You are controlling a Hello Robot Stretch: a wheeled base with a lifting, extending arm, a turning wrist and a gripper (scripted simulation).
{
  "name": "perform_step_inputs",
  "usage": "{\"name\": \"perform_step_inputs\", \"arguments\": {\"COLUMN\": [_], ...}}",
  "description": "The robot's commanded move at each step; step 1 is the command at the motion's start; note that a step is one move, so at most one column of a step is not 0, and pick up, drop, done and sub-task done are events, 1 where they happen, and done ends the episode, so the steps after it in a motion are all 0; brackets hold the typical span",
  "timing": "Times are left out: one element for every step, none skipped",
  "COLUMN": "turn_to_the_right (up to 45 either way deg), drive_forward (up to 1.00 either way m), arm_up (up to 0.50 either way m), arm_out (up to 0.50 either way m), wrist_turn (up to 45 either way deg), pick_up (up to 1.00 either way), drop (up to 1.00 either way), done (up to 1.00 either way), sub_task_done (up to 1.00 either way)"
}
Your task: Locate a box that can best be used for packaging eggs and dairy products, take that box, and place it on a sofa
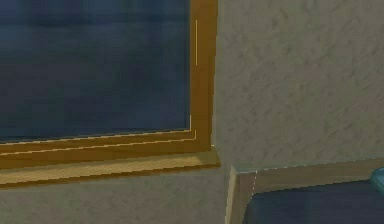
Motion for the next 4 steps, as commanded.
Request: {"name": "perform_step_inputs", "arguments": {"turn_to_the_right": [0.0,0.0,0.0,0.0], "drive_forward": [0.0,0.0,0.0,0.0], "arm_up": [0.0,0.1,0.0,0.0], "arm_out": [0.0,0.0,0.0,0.0], "wrist_turn": [0.0,0.0,-45.0,-45.0], "pick_up": [1.0,0.0,0.0,0.0], "drop": [0.0,0.0,0.0,0.0], "done": [0.0,0.0,0.0,0.0], "sub_task_done": [0.0,0.0,0.0,0.0]}}
